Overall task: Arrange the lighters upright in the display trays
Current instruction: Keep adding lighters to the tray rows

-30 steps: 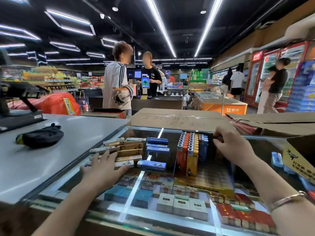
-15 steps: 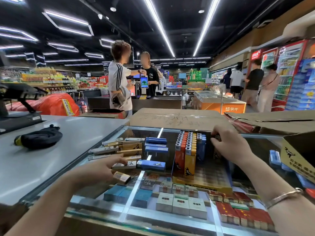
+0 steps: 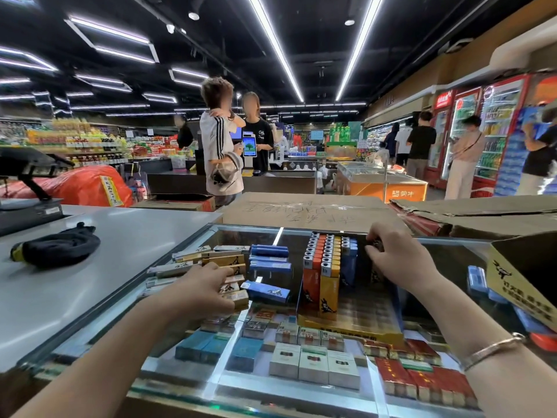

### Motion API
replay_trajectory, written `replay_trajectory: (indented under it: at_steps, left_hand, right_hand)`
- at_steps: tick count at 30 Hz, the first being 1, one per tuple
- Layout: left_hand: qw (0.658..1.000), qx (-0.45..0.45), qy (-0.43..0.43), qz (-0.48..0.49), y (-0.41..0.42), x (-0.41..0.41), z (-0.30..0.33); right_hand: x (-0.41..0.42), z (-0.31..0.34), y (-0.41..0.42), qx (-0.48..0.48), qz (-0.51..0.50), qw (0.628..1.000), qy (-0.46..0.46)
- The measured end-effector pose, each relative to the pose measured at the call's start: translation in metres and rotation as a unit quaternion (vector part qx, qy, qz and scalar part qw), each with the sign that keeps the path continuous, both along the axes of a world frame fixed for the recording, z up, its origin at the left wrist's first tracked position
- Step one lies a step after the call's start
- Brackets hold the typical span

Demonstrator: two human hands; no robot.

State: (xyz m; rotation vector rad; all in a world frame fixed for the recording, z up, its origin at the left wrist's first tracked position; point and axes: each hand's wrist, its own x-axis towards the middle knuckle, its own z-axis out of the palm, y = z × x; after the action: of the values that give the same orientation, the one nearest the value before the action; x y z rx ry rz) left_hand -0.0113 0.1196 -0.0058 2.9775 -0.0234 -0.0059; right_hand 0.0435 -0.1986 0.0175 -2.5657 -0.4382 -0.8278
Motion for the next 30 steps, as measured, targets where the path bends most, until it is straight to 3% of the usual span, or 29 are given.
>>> replay_trajectory:
  at_steps: [6,10,14,22,30]
  left_hand:
    - [0.998,-0.018,0.055,-0.001,-0.002,0.012,0.009]
    - [0.999,0.003,0.048,-0.002,-0.005,0.016,0.007]
    - [0.998,0.027,-0.044,-0.019,-0.012,0.018,-0.003]
    - [0.988,-0.044,-0.148,-0.023,-0.009,0.018,-0.004]
    - [0.914,-0.193,-0.35,-0.064,-0.037,0.017,0.018]
  right_hand:
    - [0.0,0.0,0.0,0.005,0.0,1.0,0.007]
    - [0.001,0.0,0.0,0.007,-0.007,1.0,0.015]
    - [0.001,0.0,0.0,0.002,-0.01,1.0,0.018]
    - [0.0,0.0,0.0,-0.001,-0.013,1.0,0.02]
    - [0.002,-0.001,0.0,-0.002,-0.016,1.0,0.015]
